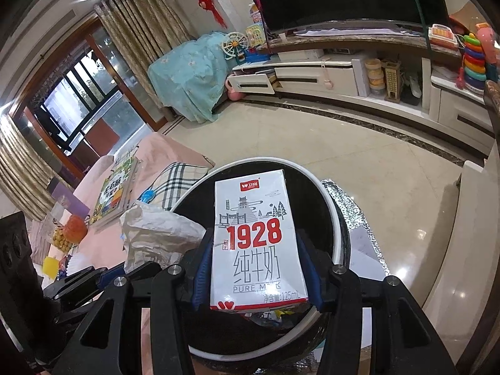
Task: Collect trash
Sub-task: 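Open both tools over the bin to drop the carton and bag, then move both open tools back over the table toward the remaining trash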
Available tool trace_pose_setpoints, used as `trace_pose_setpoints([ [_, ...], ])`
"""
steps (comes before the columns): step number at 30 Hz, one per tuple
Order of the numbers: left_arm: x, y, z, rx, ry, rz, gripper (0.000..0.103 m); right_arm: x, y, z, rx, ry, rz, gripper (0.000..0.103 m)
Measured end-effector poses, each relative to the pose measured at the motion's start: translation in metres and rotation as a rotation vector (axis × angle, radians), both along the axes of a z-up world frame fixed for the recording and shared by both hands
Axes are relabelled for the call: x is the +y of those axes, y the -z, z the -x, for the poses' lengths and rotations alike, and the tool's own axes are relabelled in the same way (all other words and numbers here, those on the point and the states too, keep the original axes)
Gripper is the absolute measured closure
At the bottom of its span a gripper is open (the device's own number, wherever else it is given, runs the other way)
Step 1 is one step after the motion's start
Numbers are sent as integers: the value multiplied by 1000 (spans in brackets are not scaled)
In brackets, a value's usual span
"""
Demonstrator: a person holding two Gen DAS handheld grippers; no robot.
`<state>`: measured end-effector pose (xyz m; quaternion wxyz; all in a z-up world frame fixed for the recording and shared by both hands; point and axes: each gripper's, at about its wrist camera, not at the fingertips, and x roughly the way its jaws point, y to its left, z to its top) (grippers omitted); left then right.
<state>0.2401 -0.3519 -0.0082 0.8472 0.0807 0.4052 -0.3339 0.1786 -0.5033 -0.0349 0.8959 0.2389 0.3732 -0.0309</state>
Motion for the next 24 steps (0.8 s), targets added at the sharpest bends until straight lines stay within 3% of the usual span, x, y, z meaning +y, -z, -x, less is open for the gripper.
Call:
trace_pose_setpoints([
  [2, 1, 0, -2, 2, -4, -1, 66, -4, 0, -2, 3, 6, -8, 48],
  [4, 4, 0, -1, 0, -11, 7, 60, -9, 1, -2, 10, 18, -21, 34],
  [10, 24, 2, 6, 4, -42, 22, 54, -11, -4, 7, -16, 32, -30, 30],
  [15, 55, 6, 23, -3, -93, 41, 47, 1, -7, 20, -50, 37, -36, 15],
  [24, 122, 15, 44, 28, -223, 79, 43, 55, -8, 46, -98, 12, 19, 7],
])
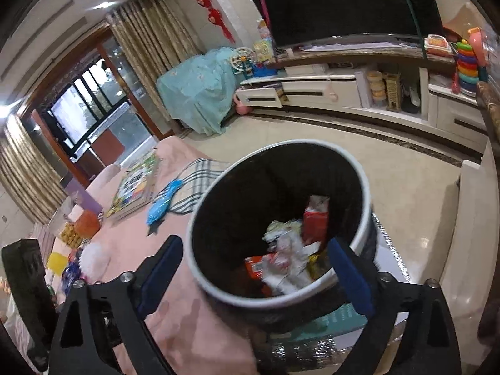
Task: Collect trash
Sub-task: 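Move both open tools back over the table toward the remaining trash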
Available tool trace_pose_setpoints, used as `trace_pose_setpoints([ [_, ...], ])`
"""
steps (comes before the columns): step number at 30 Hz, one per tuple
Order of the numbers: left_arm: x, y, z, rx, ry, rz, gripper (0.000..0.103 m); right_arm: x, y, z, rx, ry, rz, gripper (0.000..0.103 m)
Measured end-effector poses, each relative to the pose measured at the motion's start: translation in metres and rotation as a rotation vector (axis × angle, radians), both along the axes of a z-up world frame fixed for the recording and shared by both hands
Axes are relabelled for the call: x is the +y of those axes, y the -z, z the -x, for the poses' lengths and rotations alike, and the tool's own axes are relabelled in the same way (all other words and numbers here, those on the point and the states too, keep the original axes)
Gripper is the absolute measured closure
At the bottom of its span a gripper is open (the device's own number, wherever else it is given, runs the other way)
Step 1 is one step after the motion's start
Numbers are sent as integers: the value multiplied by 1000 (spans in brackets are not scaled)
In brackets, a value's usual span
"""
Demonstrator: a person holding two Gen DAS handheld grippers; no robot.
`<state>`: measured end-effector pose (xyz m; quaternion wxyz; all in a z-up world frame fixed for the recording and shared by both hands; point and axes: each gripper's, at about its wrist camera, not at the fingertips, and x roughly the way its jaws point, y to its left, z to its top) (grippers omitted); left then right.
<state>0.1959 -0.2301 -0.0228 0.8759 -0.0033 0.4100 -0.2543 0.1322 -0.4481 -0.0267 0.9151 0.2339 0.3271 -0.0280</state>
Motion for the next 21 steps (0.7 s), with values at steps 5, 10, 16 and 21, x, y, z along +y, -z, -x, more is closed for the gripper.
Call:
trace_pose_setpoints([
  [5, 40, 3, 14, -18, -75, -11, 39, 27, -1, 8, -17, -28, 37, 7],
  [10, 83, 12, 27, -12, -163, -10, 39, 54, 1, 10, -12, -81, 24, 7],
  [16, 131, 19, 36, 5, -239, -15, 39, 90, 4, 9, -2, -163, -2, 7],
  [21, 164, 19, 44, -4, -297, -18, 38, 120, 6, 6, 2, -216, -11, 7],
])
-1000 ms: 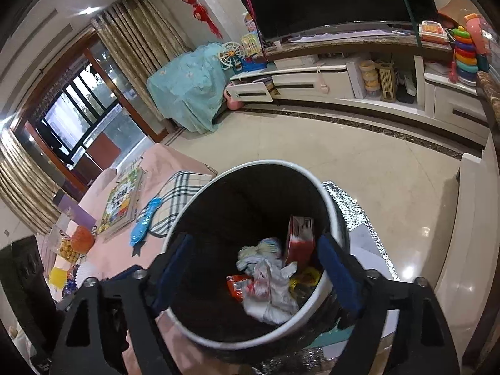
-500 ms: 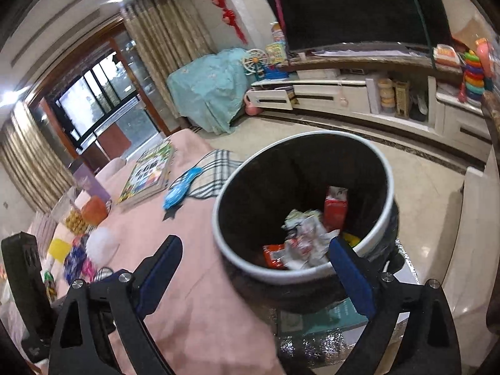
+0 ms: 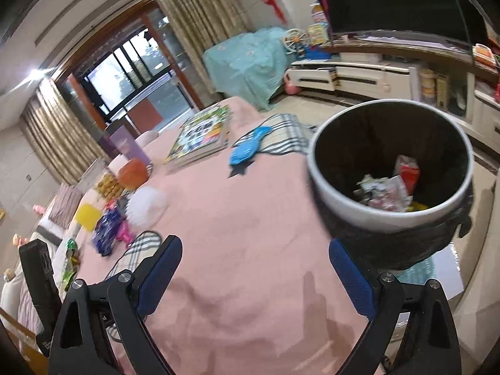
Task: Collect trash
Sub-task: 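Move both open tools back over the table toward the remaining trash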
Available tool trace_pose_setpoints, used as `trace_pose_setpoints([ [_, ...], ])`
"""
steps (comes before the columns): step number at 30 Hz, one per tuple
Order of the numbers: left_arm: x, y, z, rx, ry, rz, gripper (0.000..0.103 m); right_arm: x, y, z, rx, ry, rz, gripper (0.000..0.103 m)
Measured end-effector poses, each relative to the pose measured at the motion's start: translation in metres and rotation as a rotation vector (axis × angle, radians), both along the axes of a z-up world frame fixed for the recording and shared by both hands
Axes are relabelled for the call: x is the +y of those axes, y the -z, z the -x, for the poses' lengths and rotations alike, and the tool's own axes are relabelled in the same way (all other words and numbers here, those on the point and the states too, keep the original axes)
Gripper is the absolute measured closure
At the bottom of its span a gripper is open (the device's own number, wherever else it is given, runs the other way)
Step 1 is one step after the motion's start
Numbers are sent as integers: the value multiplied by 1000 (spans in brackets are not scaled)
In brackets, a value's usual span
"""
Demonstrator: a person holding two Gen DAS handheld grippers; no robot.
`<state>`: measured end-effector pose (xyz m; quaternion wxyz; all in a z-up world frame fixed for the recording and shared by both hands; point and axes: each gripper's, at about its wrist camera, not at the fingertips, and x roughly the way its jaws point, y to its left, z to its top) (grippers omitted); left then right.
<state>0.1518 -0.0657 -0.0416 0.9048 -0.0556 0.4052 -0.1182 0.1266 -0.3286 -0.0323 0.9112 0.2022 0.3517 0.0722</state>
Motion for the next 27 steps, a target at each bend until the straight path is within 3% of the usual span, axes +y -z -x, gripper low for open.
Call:
trace_pose_setpoints([
  [12, 59, 3, 13, -14, -101, -12, 38, 71, 9, -15, 11, -145, -10, 7],
  [16, 80, 3, 10, -19, -155, -13, 30, 89, 13, -26, 14, -178, -23, 7],
  [22, 104, 4, 2, -14, -208, -23, 28, 117, 20, -50, 45, -222, -50, 7],
  [27, 122, 3, -11, -11, -254, -46, 17, 139, 22, -68, 55, -258, -53, 7],
])
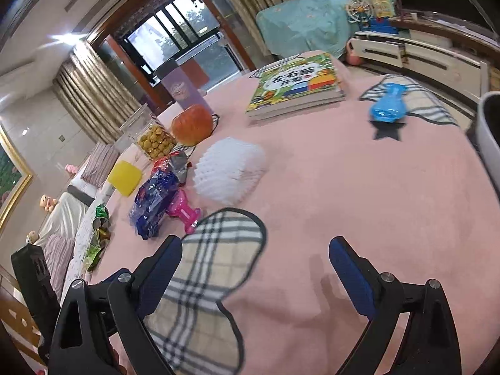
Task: Collect trash
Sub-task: 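Move both open tools back over the table toward the remaining trash, then grasp the white foam net block with the right tool while the left tool grasps the blue plastic bottle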
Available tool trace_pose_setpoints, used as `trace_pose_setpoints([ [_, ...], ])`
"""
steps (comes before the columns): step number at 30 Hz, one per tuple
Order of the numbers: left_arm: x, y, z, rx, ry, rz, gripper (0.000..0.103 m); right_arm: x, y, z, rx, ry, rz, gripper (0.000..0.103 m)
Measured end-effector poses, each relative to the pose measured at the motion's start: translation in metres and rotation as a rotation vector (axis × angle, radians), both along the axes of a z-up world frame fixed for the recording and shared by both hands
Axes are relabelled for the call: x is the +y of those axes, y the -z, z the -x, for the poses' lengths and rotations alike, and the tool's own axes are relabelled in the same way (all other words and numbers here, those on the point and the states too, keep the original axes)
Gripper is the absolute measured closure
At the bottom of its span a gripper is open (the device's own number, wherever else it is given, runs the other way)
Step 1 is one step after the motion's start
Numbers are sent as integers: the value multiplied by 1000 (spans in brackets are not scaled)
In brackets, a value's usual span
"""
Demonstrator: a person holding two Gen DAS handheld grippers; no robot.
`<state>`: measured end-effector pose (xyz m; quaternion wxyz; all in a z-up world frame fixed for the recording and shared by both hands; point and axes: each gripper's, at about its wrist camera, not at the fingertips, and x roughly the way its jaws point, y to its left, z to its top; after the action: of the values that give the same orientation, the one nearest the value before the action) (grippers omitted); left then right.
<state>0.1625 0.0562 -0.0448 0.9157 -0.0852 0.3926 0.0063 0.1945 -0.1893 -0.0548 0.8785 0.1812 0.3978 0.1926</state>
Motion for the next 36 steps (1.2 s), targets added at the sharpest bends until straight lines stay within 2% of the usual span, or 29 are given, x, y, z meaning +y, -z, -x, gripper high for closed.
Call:
trace_pose_setpoints([
  [7, 23, -2, -29, -4, -28, -46, 13, 21, 1, -25, 9, -20, -12, 7],
  [17, 26, 5, -60, 4, 43, -29, 14, 40, 13, -63, 48, -23, 3, 7],
  [18, 26, 5, -62, 4, 44, -28, 16, 42, 15, -66, 54, -22, 16, 7],
  [20, 24, 6, -65, 8, 62, -13, 45, 44, 18, -69, 60, -24, 19, 7],
  [21, 24, 8, -68, 19, 70, -4, 48, 45, 19, -70, 55, -24, 19, 8],
  [22, 23, 9, -70, 20, 70, 1, 52, 45, 18, -70, 45, -25, 24, 10],
  [23, 23, 9, -71, 18, 70, 5, 60, 46, 18, -70, 40, -28, 28, 19],
  [24, 22, 8, -71, 16, 77, 13, 63, 47, 18, -71, 37, -32, 30, 26],
  [26, 18, 6, -71, 13, 90, 15, 68, 50, 19, -73, 46, -49, 45, 64],
  [28, 10, 5, -69, 13, 118, 18, 71, 48, 18, -70, 43, -50, 53, 71],
  [29, 6, 6, -70, 15, 129, 17, 71, 46, 17, -69, 37, -51, 50, 80],
  [30, 0, 6, -69, 19, 142, 15, 71, 44, 16, -67, 36, -51, 48, 82],
  [36, -33, 4, -65, 23, 211, 35, 72, 19, 6, -53, 16, -32, 31, 87],
])
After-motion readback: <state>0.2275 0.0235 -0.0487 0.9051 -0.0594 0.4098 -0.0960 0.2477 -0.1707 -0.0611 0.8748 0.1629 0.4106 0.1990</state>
